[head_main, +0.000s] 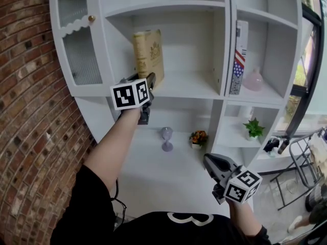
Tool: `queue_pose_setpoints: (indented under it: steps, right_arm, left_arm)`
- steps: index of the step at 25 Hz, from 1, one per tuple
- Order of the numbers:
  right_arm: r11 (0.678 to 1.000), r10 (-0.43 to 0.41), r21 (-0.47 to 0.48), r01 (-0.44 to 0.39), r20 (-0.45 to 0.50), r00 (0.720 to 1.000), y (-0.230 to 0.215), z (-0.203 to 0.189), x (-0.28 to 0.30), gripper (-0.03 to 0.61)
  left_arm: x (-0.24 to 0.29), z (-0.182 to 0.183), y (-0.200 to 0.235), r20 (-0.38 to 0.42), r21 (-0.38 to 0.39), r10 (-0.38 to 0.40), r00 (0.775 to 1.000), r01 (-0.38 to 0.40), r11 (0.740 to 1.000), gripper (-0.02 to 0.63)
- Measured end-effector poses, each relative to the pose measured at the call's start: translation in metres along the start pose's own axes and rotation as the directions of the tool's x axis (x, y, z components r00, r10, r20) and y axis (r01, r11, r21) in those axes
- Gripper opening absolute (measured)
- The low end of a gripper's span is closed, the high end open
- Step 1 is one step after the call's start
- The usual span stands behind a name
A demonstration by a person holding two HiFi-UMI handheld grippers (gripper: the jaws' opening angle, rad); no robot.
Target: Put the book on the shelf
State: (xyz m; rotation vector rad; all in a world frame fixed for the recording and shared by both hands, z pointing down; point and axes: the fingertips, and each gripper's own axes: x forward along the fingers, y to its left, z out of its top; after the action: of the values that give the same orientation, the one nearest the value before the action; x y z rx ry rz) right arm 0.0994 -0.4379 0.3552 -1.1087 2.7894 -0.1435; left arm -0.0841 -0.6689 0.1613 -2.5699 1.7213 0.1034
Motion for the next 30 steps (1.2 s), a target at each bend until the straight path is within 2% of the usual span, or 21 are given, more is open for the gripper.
queue_pose_setpoints:
  steps: [3,8,11,16,17,19,21,26,30]
  right_arm:
    - [1.0,0.005,-0.002,-0.005,-0.003,1.0,0.004,-0.001,0.001,0.012]
    - [0.998,-0.055,0.018,0.054,0.03,0.998,-0.007,0.005,-0.008,0.011]
    - [0.998,-0.063,0.024,0.063,0.026,0.998,-0.008,0.004,-0.012,0.011]
    - [0.997,-0.079,0.024,0.078,0.035,0.996,-0.001,0.002,-0.021,0.011]
    - [0.997,-0.079,0.02,0.078,0.039,0.996,0.0,0.002,-0.022,0.011]
    - [0.997,-0.072,0.01,0.071,0.043,0.996,0.007,0.002,-0.022,0.011]
    - [0.998,-0.06,0.016,0.06,0.041,0.997,0.017,-0.001,-0.021,0.011]
    - [0.999,-0.016,0.044,0.014,0.038,0.999,0.052,-0.002,-0.014,0.011]
    - [0.997,0.006,0.074,-0.009,0.034,0.999,0.076,-0.006,-0.007,0.011]
  left_arm:
    - [-0.004,0.001,-0.001,0.017,-0.002,-0.022,1.0,0.022,1.0,0.238]
    - [-0.023,0.01,-0.009,0.06,0.017,-0.067,0.996,0.067,0.998,0.349]
    - [-0.041,0.009,-0.017,0.083,0.02,-0.108,0.991,0.107,0.994,0.362]
    - [-0.087,-0.005,-0.038,0.109,-0.028,-0.201,0.973,0.205,0.978,0.36]
    - [-0.098,-0.007,-0.043,0.114,-0.041,-0.224,0.968,0.23,0.972,0.351]
    - [-0.121,-0.014,-0.053,0.113,-0.061,-0.267,0.957,0.275,0.959,0.285]
    - [-0.143,-0.027,-0.067,0.095,-0.071,-0.319,0.943,0.326,0.943,0.257]
    - [-0.208,-0.066,-0.109,0.058,-0.141,-0.467,0.882,0.47,0.871,0.131]
    - [-0.251,-0.094,-0.12,0.024,-0.187,-0.494,0.869,0.49,0.852,0.085]
